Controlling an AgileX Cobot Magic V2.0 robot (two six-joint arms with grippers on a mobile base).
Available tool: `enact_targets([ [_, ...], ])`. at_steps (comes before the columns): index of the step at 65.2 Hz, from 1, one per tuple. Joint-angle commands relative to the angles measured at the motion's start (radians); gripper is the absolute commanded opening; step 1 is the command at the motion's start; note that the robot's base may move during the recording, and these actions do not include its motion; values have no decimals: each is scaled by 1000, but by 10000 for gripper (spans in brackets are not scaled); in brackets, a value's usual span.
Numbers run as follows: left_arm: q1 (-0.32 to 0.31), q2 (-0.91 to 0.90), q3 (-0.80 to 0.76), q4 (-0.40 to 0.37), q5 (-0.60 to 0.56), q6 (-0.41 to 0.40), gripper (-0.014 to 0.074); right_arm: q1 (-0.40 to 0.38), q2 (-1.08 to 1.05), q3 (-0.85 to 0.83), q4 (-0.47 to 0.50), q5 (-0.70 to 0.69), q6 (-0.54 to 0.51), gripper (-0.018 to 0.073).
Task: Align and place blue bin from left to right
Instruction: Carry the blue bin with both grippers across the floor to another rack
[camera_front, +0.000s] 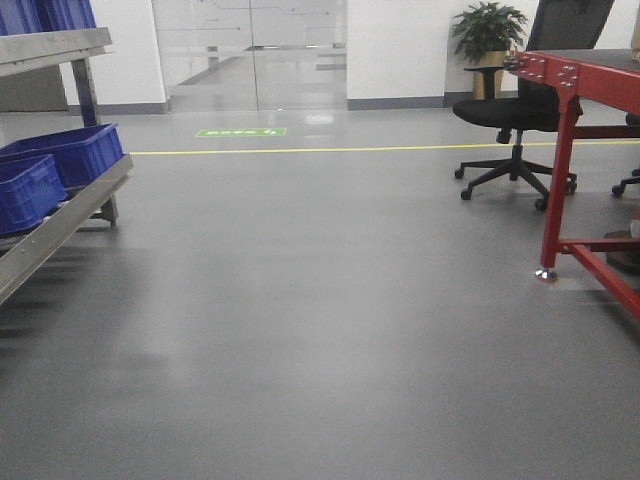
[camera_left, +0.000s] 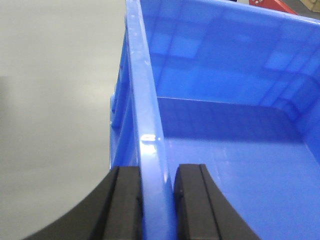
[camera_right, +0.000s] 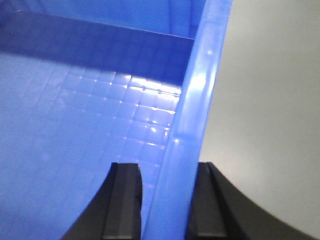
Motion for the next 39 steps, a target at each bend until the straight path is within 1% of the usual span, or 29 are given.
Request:
enact_targets([
  [1, 2, -26, -14, 21, -124, 17, -111, -5, -26, -12, -33, -58, -41, -151],
  [39, 2, -26, -14, 21, -124, 17, -111, -5, -26, -12, -33, -58, -41, -151],
])
